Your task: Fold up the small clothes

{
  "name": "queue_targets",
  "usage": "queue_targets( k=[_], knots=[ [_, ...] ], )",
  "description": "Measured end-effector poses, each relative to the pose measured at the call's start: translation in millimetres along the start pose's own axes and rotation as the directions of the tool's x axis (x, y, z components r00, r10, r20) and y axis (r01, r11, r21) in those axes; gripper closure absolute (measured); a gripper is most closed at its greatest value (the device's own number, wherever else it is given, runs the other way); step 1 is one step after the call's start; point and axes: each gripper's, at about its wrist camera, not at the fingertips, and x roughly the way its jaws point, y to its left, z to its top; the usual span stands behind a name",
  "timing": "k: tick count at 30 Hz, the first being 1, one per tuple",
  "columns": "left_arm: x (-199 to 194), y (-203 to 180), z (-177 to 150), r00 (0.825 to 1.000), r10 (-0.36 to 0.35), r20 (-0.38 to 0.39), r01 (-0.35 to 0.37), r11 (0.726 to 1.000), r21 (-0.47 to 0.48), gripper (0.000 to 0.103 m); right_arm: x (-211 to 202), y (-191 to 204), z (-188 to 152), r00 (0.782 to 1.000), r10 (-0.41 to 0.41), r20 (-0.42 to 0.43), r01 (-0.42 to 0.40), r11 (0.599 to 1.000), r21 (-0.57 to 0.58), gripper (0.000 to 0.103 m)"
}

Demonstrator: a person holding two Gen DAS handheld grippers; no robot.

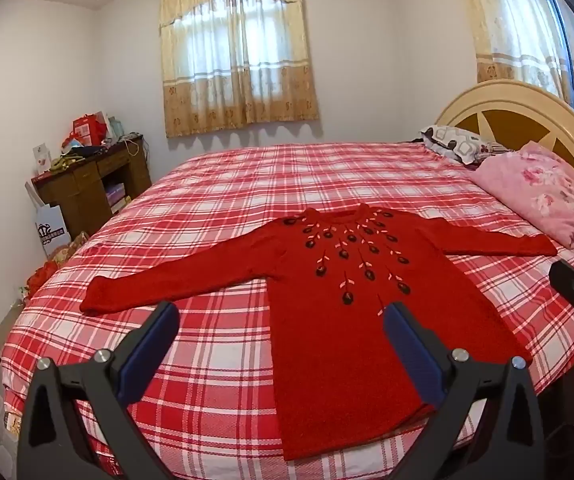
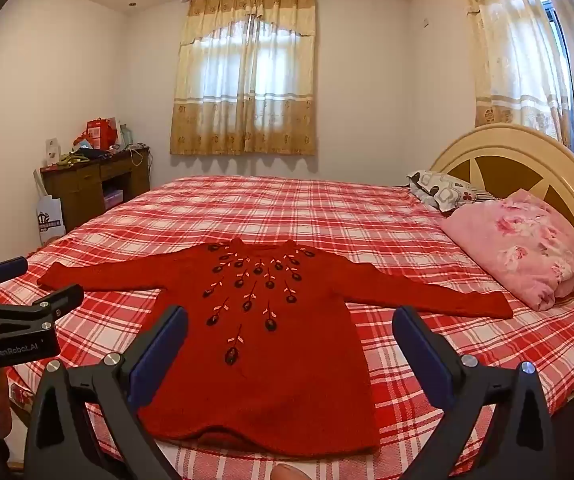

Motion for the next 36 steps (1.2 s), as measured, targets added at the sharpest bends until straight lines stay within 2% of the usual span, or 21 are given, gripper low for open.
queue_targets(
  k=[14,36],
  knots=[
    [3,-4,-2,1.000,0.013,0.000,-0.013,0.999,0.040,0.000,10,1,-11,1.000,0.008,-0.023,-0.008,1.000,-0.001,0.001],
    [1,-5,-1,1.000,0.021,0.009,-0.021,0.999,0.035,0.000,11,1,-10,0.999,0.012,-0.034,-0.012,1.000,-0.005,0.001]
  ],
)
